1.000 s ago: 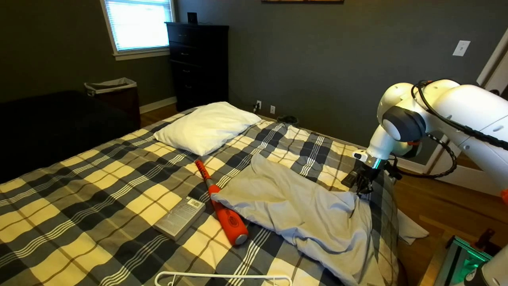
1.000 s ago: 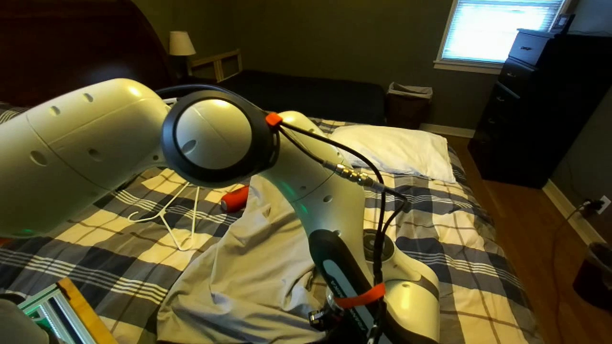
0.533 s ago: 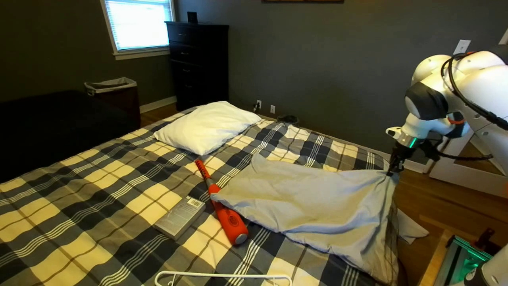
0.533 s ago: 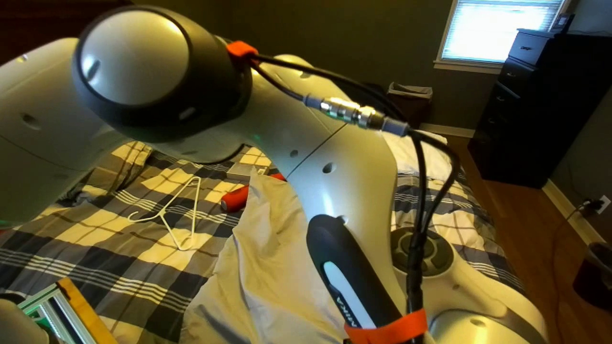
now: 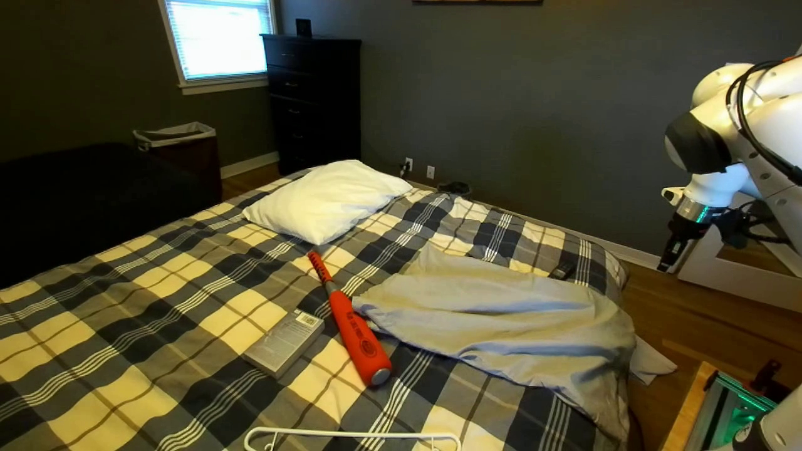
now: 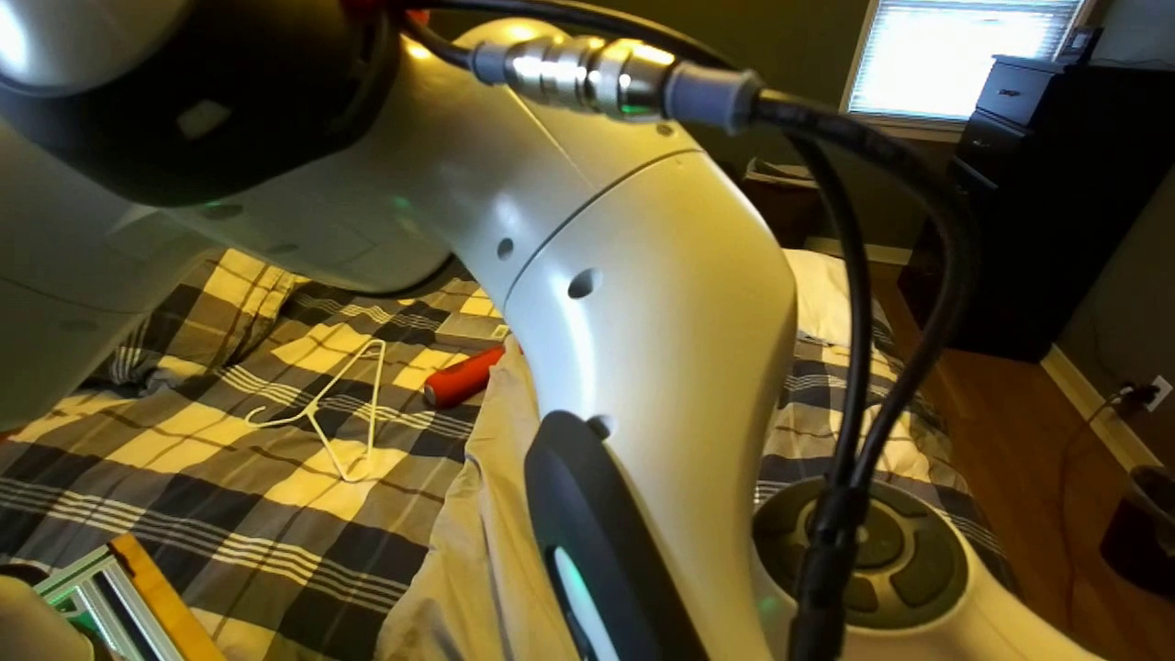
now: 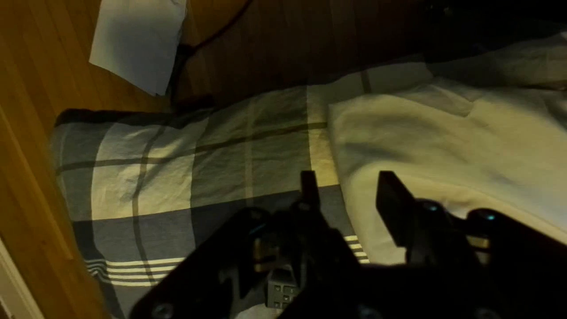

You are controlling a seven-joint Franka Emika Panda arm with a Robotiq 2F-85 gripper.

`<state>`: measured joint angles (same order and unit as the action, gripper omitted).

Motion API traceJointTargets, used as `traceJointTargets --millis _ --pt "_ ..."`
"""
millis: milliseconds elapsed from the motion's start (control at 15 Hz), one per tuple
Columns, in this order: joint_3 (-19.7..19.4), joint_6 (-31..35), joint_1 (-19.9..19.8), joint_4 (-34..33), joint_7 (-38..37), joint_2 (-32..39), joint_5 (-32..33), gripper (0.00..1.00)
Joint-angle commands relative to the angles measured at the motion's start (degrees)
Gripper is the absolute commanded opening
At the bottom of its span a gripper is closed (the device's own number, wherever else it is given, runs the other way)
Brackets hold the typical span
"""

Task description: Arrange the cloth

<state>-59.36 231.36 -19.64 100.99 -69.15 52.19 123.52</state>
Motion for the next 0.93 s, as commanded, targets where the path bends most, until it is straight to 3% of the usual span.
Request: traceJointTargets --millis 0,200,267,667,867 --pt "0.2 -2.8 3.9 2.5 -3.8 -1.4 0.3 0.72" --pt "3.9 -2.1 4.9 2.5 0.9 -2.5 0.8 0.95" --pt "5.7 -1.9 5.4 3.0 3.4 -3.1 0.9 0.99" --pt "12.8 -6.3 17.8 9.2 8.6 -6.8 4.9 1.00" --pt "13.6 -7.7 25.0 6.4 6.1 -5.3 8.8 1.00"
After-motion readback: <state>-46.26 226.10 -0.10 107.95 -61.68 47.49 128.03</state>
